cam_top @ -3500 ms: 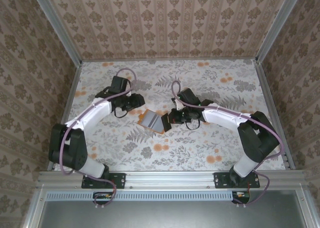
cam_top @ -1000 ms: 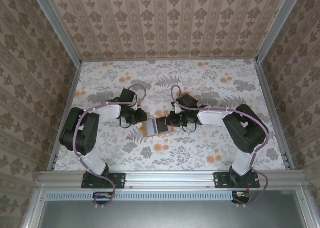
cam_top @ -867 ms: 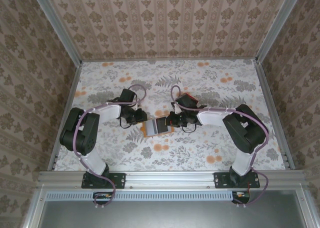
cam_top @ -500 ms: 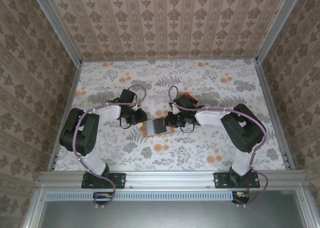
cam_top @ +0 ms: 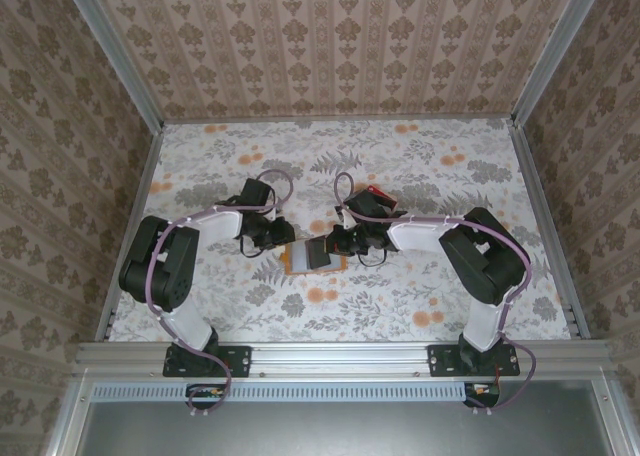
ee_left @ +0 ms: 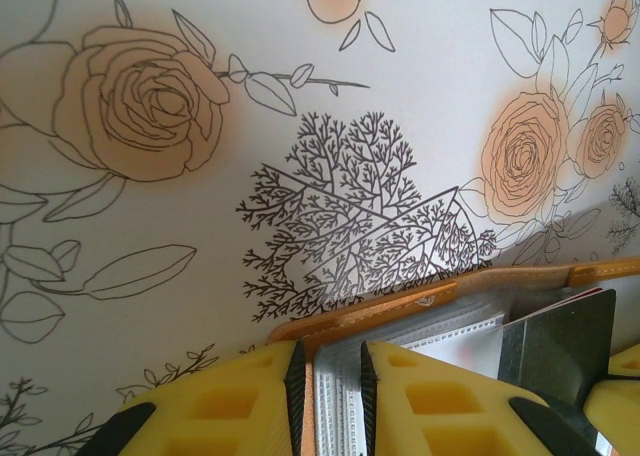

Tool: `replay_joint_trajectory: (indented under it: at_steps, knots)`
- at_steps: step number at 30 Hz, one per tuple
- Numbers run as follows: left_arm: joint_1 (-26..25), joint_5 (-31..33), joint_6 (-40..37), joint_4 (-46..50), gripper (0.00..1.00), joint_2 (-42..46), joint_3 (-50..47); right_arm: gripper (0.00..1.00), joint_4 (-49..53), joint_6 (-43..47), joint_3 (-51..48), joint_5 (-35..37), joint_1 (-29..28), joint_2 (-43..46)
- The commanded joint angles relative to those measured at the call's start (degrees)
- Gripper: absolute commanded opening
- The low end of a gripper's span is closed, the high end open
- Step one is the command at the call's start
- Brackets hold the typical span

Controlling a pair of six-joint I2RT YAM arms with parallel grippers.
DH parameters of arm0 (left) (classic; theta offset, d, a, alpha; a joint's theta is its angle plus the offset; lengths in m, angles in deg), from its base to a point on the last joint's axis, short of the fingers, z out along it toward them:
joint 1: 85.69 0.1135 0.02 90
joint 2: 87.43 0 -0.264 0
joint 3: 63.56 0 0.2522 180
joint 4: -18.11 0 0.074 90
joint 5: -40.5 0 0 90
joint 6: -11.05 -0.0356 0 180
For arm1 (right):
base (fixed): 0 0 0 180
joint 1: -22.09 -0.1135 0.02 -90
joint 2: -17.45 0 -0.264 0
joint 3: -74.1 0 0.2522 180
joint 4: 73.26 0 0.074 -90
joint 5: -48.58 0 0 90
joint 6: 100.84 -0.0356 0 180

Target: Put the credit cards into the card holder

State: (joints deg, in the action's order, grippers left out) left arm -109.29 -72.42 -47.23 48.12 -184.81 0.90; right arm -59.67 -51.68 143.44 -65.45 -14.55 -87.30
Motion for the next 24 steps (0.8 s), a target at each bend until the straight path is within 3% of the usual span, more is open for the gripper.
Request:
replay_joint_trajectory:
  at_steps: [1, 14, 18, 24]
  knots:
    - [-1.11, 1.56, 0.18, 5.12, 0.23, -2.51, -2.16, 0.10, 3.39, 1.32, 1.29, 2.88, -0.56, -0.31]
    - [-1.06, 1.47, 0.16, 5.38, 0.23, -2.46, -1.61, 0.35, 4.51, 2.34, 2.80, 2.81, -1.52, -1.10]
    - [-1.10, 1.47, 0.18, 5.12, 0.23, -2.55, -1.83, 0.33, 8.27, 4.61, 4.26, 6.93, -2.51, -1.20]
    - [-1.10, 1.38, 0.28, 4.75, 0.23, -2.81, -2.15, 0.15, 11.81, 6.69, 5.15, 11.35, -3.69, -1.51]
